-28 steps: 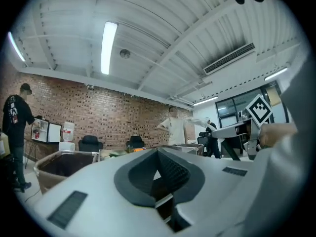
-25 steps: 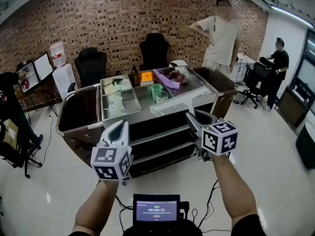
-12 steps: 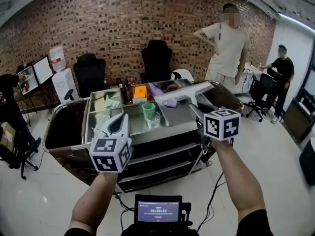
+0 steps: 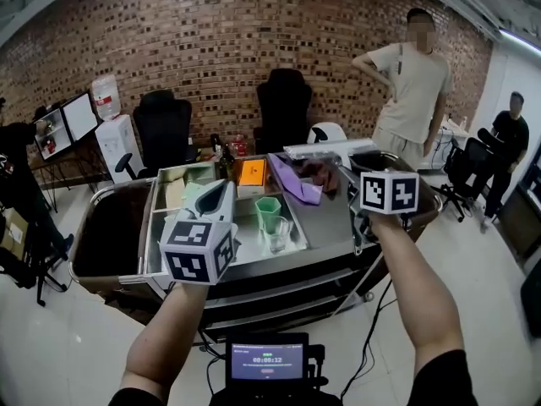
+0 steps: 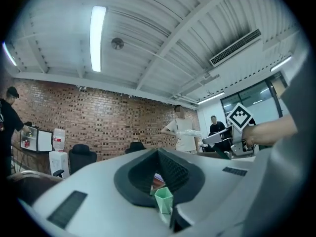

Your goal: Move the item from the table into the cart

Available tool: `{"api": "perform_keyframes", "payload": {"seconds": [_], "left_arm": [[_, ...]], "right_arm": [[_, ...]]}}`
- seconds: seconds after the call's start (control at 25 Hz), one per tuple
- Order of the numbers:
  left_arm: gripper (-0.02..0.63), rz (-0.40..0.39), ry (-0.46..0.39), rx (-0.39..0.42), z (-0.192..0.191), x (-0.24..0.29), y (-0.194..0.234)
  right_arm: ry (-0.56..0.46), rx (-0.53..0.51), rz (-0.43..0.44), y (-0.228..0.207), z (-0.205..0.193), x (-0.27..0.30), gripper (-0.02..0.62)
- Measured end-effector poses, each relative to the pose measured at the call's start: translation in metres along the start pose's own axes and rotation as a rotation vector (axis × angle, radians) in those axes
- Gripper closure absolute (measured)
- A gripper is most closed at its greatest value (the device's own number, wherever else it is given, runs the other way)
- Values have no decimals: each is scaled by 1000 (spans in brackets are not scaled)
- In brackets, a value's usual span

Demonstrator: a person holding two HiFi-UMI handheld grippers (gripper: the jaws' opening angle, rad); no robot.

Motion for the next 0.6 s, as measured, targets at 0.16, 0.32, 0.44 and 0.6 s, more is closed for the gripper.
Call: {"api": "perform_keyframes", "payload": {"seconds": [0.16, 0.32, 0.44, 0.6], "left_arm": [[604, 5, 12, -8, -12, 47, 31], [604, -6, 50, -21, -27, 78, 46], [604, 28, 64, -28, -40, 99, 60], [604, 67, 117, -64, -72, 125, 68]], "right_arm": [[58, 29, -20, -24, -5, 64, 515], [124, 45, -51, -46, -17, 107, 515], [173, 41, -66, -59, -28, 139, 515], [249, 45, -54, -74, -54, 178, 515]]}}
Point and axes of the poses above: the fingertips, and each gripper's own axes: x forward along the fingers, y to its left, z out of its top, the point moved 7 cm from there along -x, backward along the fingers, and after that the axes turned 6 degrees about -z, right-handed, at the moved point
